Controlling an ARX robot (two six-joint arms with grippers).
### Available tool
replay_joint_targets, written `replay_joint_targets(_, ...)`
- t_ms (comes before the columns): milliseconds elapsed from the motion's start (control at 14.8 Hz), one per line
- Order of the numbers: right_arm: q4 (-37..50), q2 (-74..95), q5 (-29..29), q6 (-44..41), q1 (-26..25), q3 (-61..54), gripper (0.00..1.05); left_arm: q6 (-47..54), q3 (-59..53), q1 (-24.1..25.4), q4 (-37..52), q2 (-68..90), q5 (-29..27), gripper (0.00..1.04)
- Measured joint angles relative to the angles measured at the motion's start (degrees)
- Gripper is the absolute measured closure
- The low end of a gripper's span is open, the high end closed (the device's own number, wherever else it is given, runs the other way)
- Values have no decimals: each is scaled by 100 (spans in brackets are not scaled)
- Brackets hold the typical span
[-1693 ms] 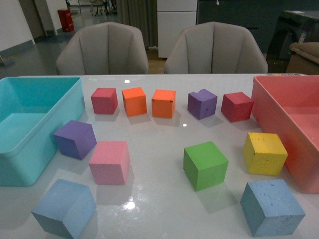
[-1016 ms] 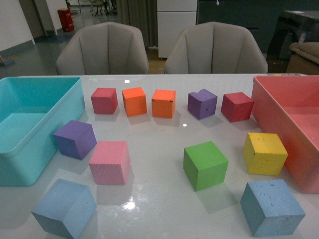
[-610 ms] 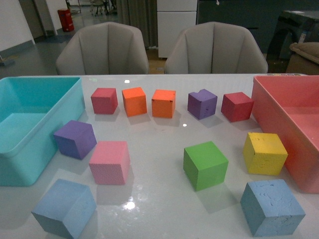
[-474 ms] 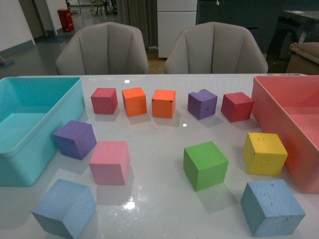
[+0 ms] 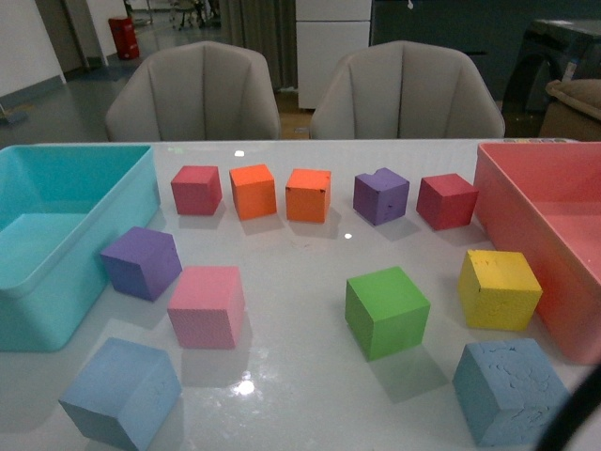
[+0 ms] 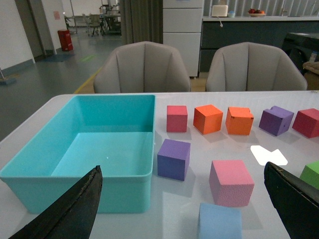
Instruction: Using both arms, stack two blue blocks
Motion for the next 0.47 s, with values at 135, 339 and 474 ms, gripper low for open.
replay_joint_targets(135,-310,1416,-57,177,350,374,6,0,0,0,0,0,0,7)
replay_joint_targets(339,-269,2734,-7,310,562,636,6,0,0,0,0,0,0,7)
replay_joint_targets(474,-216,3230,-11,348,562,745,6,2,0,0,0,0,0,7)
